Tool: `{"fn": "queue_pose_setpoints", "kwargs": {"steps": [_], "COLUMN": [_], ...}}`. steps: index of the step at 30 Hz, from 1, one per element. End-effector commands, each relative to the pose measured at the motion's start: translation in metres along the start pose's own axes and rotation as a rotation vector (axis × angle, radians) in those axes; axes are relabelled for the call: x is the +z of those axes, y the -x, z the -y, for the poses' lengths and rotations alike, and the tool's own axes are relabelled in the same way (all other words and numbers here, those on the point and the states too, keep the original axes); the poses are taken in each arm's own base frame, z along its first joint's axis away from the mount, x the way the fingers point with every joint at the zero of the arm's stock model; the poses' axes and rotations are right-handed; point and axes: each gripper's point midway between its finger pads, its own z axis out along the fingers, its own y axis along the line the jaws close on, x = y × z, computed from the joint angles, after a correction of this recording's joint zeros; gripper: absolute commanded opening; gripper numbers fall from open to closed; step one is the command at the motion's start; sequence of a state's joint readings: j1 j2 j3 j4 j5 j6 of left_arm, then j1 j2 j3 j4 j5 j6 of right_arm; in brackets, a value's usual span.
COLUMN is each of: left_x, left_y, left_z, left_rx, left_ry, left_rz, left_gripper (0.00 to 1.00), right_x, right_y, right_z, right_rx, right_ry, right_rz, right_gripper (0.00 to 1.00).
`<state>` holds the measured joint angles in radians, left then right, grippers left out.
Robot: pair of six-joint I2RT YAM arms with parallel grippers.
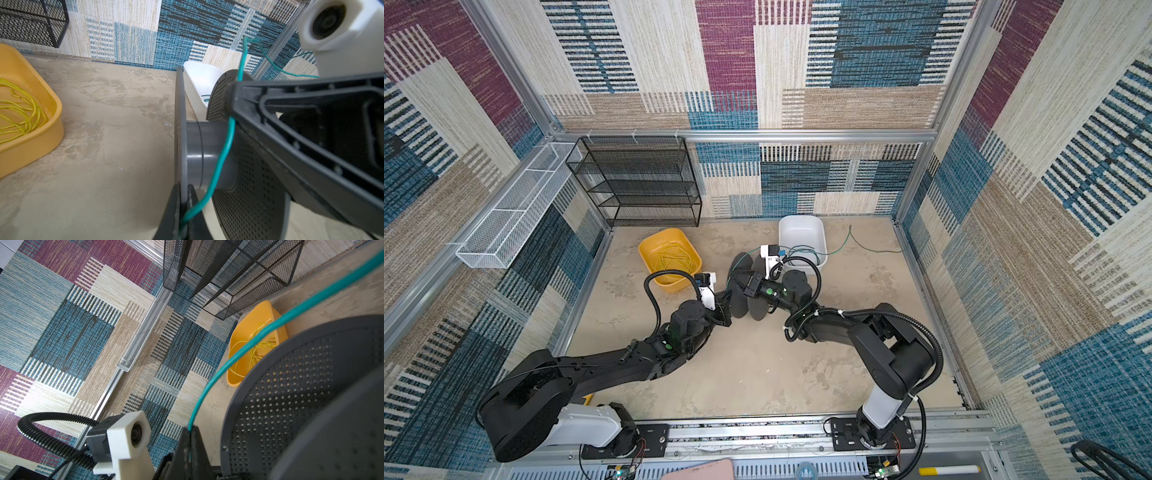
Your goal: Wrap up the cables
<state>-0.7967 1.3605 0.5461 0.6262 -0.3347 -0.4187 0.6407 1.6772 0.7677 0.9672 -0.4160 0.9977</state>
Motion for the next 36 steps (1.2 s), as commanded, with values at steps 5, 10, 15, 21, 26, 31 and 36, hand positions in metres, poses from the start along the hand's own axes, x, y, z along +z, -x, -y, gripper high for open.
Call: {"fn": "queue_pose_setpoints", "kwargs": {"steps": [5, 10, 15, 21, 26, 31, 36], "left_x": [-0.002, -0.009, -0.017, -0.016, -0.016, -0.012, -0.010], "left_y": [0.020, 0.019, 0.014, -0.001, -0.004, -0.002, 0.002], "left_z": [0.007, 0.002, -0.001, 0.001, 0.001, 0.001, 0.002], "left_rx": [0.020, 0.103, 0.191, 0.215, 0.227, 0.233, 0.233], "left_ry": [-0.019, 0.023, 0.036, -0.003, -0.013, -0.002, 0.001], "left_rz": [0.053, -0.017, -0.082, -0.123, -0.121, -0.112, -0.101], "left_gripper": [0.08, 0.09, 0.12, 0.22, 0.29, 0.32, 0.33], "right_x": [0.000, -0.004, -0.007, -0.007, -0.006, -0.005, -0.010], "right_y": [0.005, 0.005, 0.004, 0.005, 0.009, 0.011, 0.019], "right_z": [-0.006, -0.008, 0.002, 0.009, 0.002, 0.000, 0.002], "right_rx": [-0.011, -0.020, -0.026, -0.018, -0.032, -0.037, -0.060], "right_ry": [0.020, 0.012, -0.021, -0.019, -0.003, 0.004, -0.013], "right_rz": [0.018, 0.021, 0.029, 0.031, 0.034, 0.039, 0.054], "right_gripper": [0.00, 0.00, 0.00, 0.00, 0.00, 0.00, 0.00]}}
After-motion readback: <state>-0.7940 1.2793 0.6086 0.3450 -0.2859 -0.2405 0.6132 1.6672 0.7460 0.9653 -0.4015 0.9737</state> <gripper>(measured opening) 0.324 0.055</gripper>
